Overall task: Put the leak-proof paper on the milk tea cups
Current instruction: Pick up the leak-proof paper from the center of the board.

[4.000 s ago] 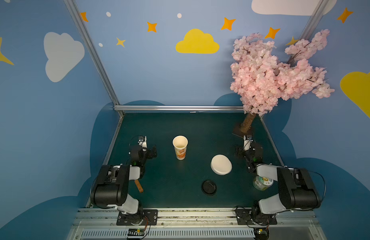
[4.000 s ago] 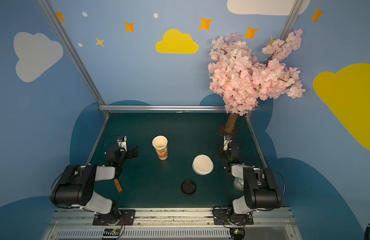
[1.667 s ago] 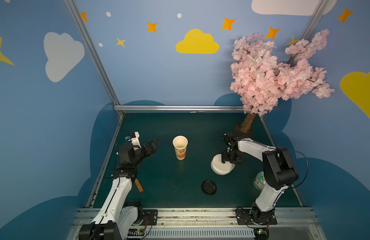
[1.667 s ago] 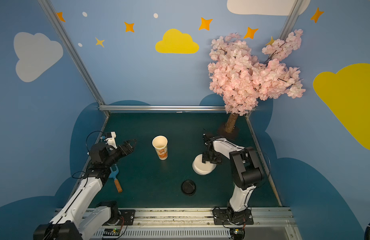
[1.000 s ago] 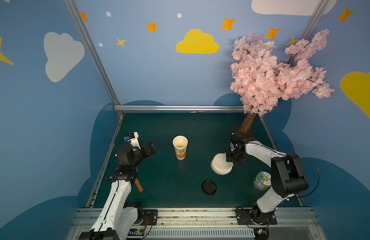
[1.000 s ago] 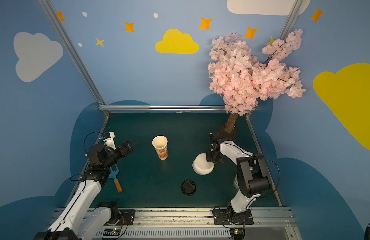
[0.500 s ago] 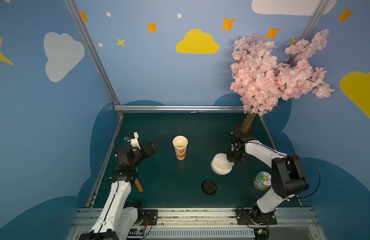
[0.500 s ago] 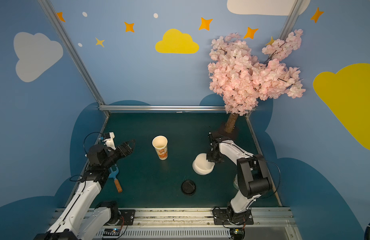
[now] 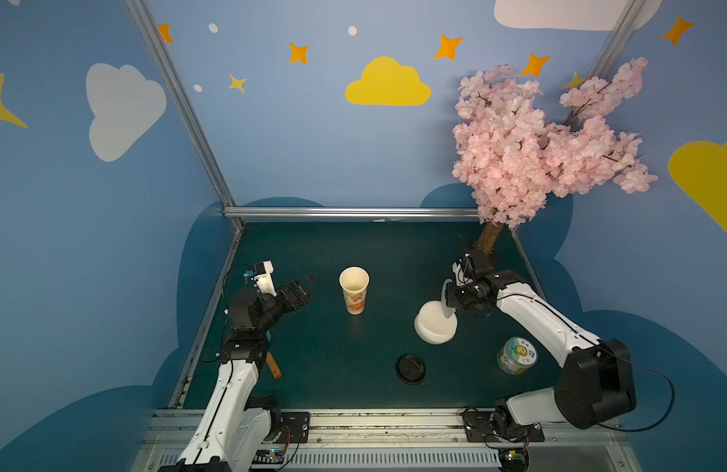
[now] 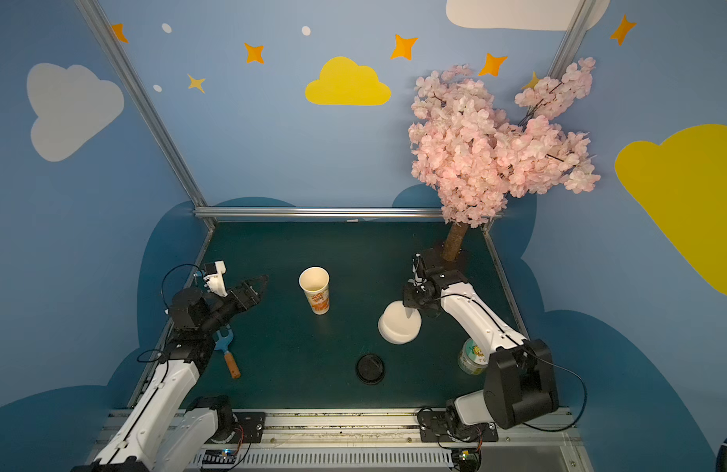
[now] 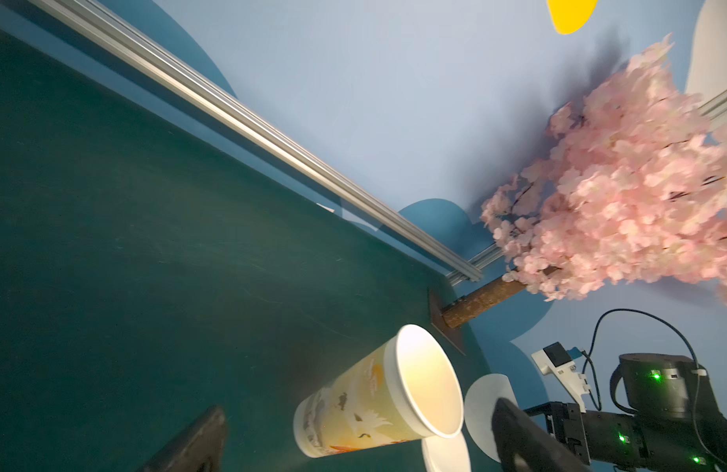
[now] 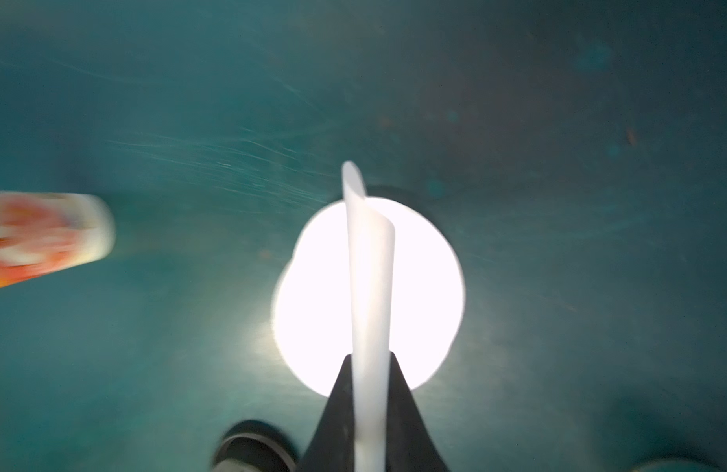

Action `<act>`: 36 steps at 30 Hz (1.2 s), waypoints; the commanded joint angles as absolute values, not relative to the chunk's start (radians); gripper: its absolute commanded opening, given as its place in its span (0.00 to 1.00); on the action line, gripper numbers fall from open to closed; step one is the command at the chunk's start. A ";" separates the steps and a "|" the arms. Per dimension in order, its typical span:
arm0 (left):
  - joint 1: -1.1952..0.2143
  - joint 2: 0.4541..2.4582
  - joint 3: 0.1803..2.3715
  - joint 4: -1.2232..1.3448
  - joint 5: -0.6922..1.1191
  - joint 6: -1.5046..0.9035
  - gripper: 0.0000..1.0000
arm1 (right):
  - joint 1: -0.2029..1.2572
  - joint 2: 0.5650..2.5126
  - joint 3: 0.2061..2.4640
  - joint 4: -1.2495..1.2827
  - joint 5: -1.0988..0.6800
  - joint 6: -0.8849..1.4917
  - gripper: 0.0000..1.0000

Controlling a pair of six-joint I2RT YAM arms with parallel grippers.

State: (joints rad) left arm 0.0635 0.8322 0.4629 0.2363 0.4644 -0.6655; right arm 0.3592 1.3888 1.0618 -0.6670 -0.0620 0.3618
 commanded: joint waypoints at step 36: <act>-0.170 1.298 0.661 1.151 0.864 -1.334 0.73 | 0.684 1.518 1.338 0.154 -0.757 0.766 0.17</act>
